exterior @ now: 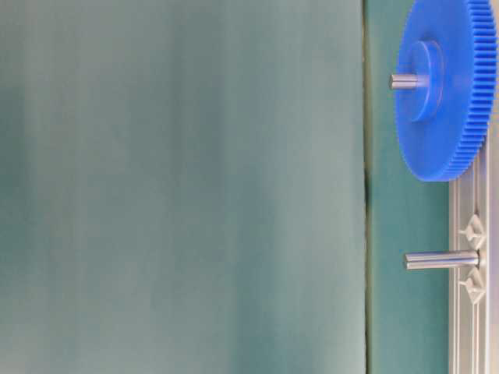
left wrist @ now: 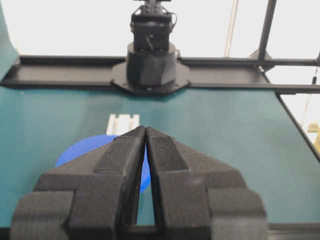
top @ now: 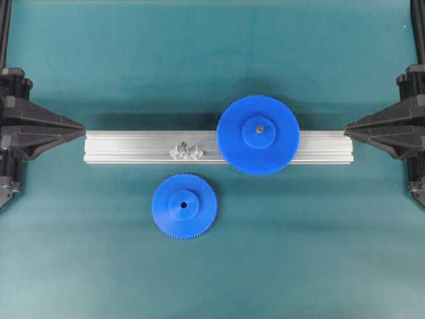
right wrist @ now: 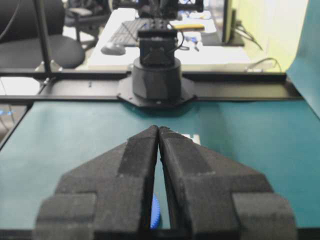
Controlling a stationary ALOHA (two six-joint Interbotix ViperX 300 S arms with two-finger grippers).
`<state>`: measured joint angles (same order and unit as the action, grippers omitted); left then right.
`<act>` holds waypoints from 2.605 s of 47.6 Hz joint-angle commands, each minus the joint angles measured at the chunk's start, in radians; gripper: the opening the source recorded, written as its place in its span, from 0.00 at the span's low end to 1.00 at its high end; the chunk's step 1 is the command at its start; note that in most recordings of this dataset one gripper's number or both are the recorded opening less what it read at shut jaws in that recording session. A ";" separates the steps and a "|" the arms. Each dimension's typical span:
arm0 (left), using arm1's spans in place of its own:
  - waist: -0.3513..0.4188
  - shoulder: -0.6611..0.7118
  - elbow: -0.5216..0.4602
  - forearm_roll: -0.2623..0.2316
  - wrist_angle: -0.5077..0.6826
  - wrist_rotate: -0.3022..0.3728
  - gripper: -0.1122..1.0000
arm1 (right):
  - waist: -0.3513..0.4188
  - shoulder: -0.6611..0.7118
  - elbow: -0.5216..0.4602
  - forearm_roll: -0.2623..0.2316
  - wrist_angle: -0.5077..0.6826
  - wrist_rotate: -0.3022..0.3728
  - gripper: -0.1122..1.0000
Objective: Insert the small gear onto the shaft.
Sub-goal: 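Move the left gripper over the loose blue gear on the table, then lower the left gripper onto the blue gear's hub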
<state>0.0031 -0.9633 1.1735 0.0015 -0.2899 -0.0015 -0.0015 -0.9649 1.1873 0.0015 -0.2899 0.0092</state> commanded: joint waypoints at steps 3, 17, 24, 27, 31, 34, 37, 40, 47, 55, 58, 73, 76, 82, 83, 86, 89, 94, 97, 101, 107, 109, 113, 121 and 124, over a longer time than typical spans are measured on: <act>-0.014 0.044 -0.014 0.014 0.011 -0.014 0.19 | -0.015 0.011 0.018 0.014 0.000 0.003 0.27; -0.028 0.114 -0.092 0.014 0.156 -0.014 0.10 | -0.017 0.009 -0.021 0.037 0.150 0.057 0.12; -0.031 0.120 -0.097 0.014 0.172 -0.014 0.10 | -0.017 0.009 -0.023 0.038 0.195 0.060 0.12; -0.031 0.129 -0.101 0.014 0.192 -0.009 0.10 | -0.017 0.014 -0.021 0.037 0.204 0.061 0.12; -0.031 0.137 -0.103 0.015 0.215 -0.003 0.10 | -0.017 0.023 -0.018 0.038 0.229 0.063 0.12; -0.031 0.144 -0.098 0.015 0.221 -0.003 0.10 | -0.017 0.031 -0.017 0.038 0.247 0.069 0.12; -0.031 0.153 -0.097 0.015 0.229 -0.003 0.10 | -0.017 0.038 -0.015 0.037 0.259 0.077 0.12; -0.032 0.163 -0.097 0.015 0.233 -0.011 0.10 | -0.017 0.046 -0.014 0.037 0.270 0.084 0.12; -0.031 0.196 -0.121 0.015 0.273 -0.058 0.10 | -0.015 0.077 -0.025 0.037 0.325 0.086 0.12; -0.038 0.249 -0.141 0.015 0.296 -0.081 0.10 | -0.012 0.127 -0.049 0.037 0.410 0.083 0.12; -0.044 0.275 -0.149 0.015 0.302 -0.081 0.10 | -0.012 0.146 -0.057 0.037 0.433 0.083 0.12; -0.055 0.410 -0.206 0.015 0.308 -0.092 0.10 | -0.002 0.212 -0.067 0.037 0.451 0.083 0.12; -0.060 0.437 -0.218 0.015 0.311 -0.092 0.10 | -0.002 0.216 -0.069 0.037 0.454 0.083 0.12; -0.066 0.499 -0.242 0.015 0.327 -0.107 0.10 | -0.002 0.216 -0.069 0.037 0.460 0.083 0.12; -0.066 0.508 -0.245 0.015 0.327 -0.109 0.10 | -0.002 0.216 -0.069 0.035 0.462 0.083 0.12; -0.067 0.538 -0.258 0.015 0.327 -0.117 0.10 | -0.003 0.216 -0.069 0.032 0.474 0.083 0.12; -0.072 0.565 -0.270 0.015 0.327 -0.124 0.10 | -0.005 0.216 -0.069 0.031 0.486 0.083 0.12; -0.084 0.601 -0.293 0.015 0.334 -0.126 0.10 | -0.009 0.216 -0.069 0.031 0.492 0.081 0.12; -0.095 0.630 -0.308 0.015 0.345 -0.124 0.10 | -0.011 0.216 -0.069 0.031 0.492 0.081 0.12; -0.109 0.667 -0.324 0.015 0.359 -0.118 0.10 | -0.012 0.218 -0.069 0.029 0.492 0.081 0.12; -0.115 0.712 -0.348 0.015 0.371 -0.114 0.10 | -0.015 0.218 -0.067 0.029 0.492 0.081 0.12; -0.115 0.724 -0.359 0.017 0.376 -0.115 0.10 | -0.015 0.218 -0.067 0.029 0.492 0.081 0.12; -0.115 0.755 -0.383 0.015 0.403 -0.115 0.10 | -0.017 0.219 -0.067 0.029 0.495 0.081 0.12; -0.115 0.819 -0.454 0.015 0.517 -0.115 0.10 | -0.017 0.219 -0.069 0.029 0.505 0.081 0.12; -0.115 0.841 -0.483 0.015 0.560 -0.114 0.10 | -0.017 0.219 -0.069 0.029 0.505 0.081 0.12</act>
<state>-0.1074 -0.1304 0.7424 0.0153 0.2301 -0.1166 -0.0169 -0.7486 1.1443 0.0322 0.2178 0.0859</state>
